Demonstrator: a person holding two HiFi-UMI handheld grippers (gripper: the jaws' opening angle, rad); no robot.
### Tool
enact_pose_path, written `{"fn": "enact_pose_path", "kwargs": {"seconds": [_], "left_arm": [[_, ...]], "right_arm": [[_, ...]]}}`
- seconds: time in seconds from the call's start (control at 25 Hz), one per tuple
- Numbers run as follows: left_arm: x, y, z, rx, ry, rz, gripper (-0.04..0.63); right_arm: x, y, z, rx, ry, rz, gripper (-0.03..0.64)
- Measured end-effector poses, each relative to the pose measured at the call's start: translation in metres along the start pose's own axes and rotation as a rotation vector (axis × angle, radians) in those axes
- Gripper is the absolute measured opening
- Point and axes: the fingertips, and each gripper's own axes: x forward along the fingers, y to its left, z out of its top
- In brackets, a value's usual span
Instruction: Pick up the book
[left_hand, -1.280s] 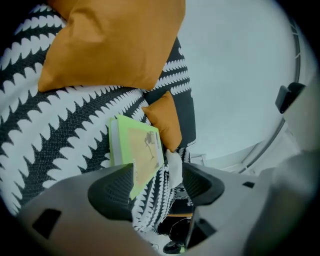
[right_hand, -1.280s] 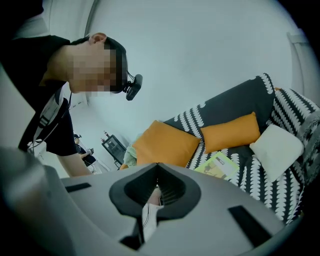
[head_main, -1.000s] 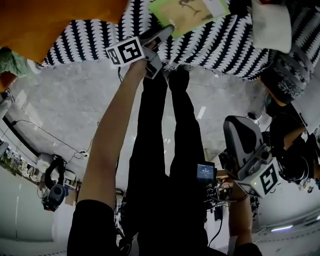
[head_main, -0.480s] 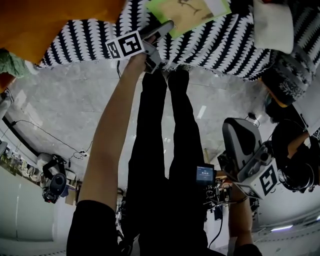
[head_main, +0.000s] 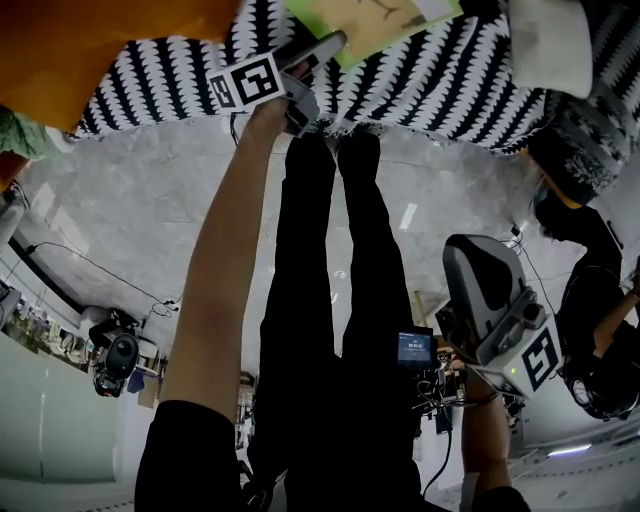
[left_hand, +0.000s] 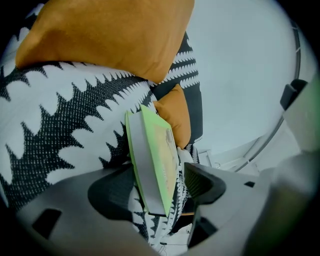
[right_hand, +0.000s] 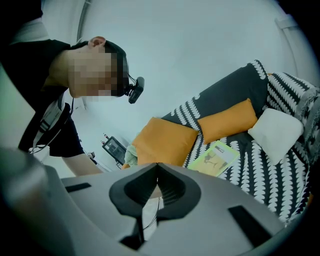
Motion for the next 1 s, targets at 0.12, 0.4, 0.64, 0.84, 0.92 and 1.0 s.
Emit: {"fn": "enact_pose_path", "kwargs": {"seconds": [0.12,0.4,0.64,0.84,0.92,1.0], "left_arm": [[0.004,0.0,0.0,0.001,0.001,-0.01,0.331],[0.008,0.009,-0.002,-0.011,0.011,0.057,0.266],[0.006,0.012,0.0,0.004,-0.007,0.087,0.199],[0.007,0.011,0.001,0.017,-0.007,0.107,0.192],[0.004,0.007,0.002,0.014,-0.016,0.112,0.189],[-0.001,0.0,0.003,0.007,-0.041,0.111,0.184]], "right_arm": [[0.001,-0.002,-0.004,0.015,-0.004,-0.001,0.017],[0.002,-0.006,-0.003,0.051,-0.003,-0.007,0.017],[0.0,0.0,-0.008,0.037,-0.006,-0.005,0.017],[-0.004,-0.001,-0.01,0.035,-0.022,0.006,0.017],[-0.005,0.005,-0.009,0.031,-0.028,0.002,0.017],[-0.009,0.013,-0.006,0.022,-0.033,-0.002,0.017]]}}
